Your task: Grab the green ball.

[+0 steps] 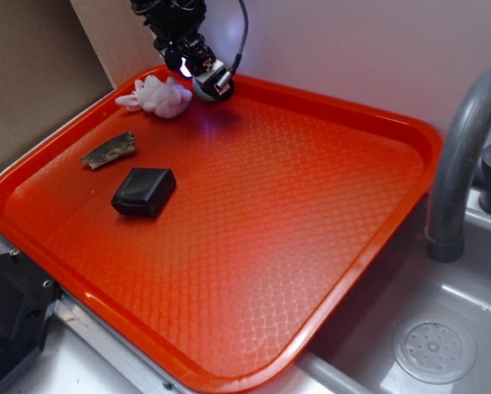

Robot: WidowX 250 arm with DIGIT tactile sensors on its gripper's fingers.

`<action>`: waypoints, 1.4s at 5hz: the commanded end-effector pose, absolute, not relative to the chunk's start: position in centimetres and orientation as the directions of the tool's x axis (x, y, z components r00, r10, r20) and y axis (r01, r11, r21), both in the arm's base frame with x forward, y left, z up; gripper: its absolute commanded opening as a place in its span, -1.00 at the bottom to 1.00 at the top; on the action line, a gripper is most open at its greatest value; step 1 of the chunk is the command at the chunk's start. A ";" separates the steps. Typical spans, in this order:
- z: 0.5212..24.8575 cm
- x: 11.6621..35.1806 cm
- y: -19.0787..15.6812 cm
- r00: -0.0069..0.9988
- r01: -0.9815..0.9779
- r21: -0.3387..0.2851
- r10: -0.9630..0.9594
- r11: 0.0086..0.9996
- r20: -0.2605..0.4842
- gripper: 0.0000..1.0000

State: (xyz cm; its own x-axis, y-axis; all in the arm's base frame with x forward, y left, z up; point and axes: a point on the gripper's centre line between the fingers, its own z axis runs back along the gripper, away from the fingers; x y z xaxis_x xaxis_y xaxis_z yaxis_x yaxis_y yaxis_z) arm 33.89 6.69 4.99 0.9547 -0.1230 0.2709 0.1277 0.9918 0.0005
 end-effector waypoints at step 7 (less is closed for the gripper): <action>7.0 34.3 6.6 0.937 0.204 -0.008 -0.193 0.979 0.291 1.00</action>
